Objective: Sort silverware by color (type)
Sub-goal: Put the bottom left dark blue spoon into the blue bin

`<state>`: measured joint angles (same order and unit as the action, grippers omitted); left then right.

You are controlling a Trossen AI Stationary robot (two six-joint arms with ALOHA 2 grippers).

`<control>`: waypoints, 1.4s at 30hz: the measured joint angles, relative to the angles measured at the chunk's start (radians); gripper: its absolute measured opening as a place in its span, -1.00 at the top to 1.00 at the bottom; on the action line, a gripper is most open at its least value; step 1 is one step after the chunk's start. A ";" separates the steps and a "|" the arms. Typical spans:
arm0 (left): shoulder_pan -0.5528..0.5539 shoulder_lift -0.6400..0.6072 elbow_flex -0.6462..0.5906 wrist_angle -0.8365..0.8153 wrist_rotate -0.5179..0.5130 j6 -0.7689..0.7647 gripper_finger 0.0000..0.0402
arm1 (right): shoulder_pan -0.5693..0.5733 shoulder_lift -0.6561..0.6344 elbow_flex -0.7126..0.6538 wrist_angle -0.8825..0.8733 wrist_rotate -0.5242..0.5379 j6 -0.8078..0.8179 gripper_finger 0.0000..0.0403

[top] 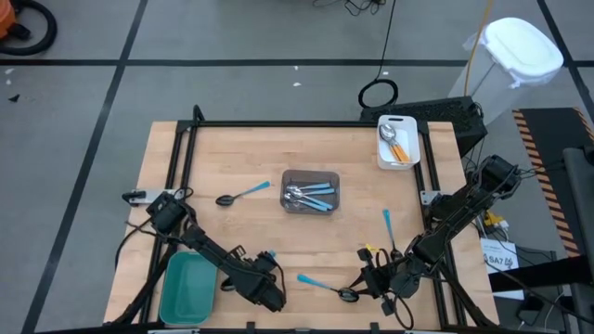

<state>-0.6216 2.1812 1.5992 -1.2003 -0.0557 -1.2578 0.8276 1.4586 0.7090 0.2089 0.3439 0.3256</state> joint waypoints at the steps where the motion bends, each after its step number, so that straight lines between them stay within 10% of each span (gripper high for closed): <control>1: 0.000 0.000 0.013 0.003 0.002 0.004 0.74 | 0.000 0.000 0.000 0.000 0.000 0.000 0.63; 42: -0.007 -0.008 0.023 0.028 -0.003 0.070 0.56 | 0.000 0.000 0.000 -0.005 0.000 -0.024 0.63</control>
<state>-0.6291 2.1731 1.6226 -1.1723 -0.0586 -1.1873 0.8276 1.4586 0.7090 0.2043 0.3435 0.3019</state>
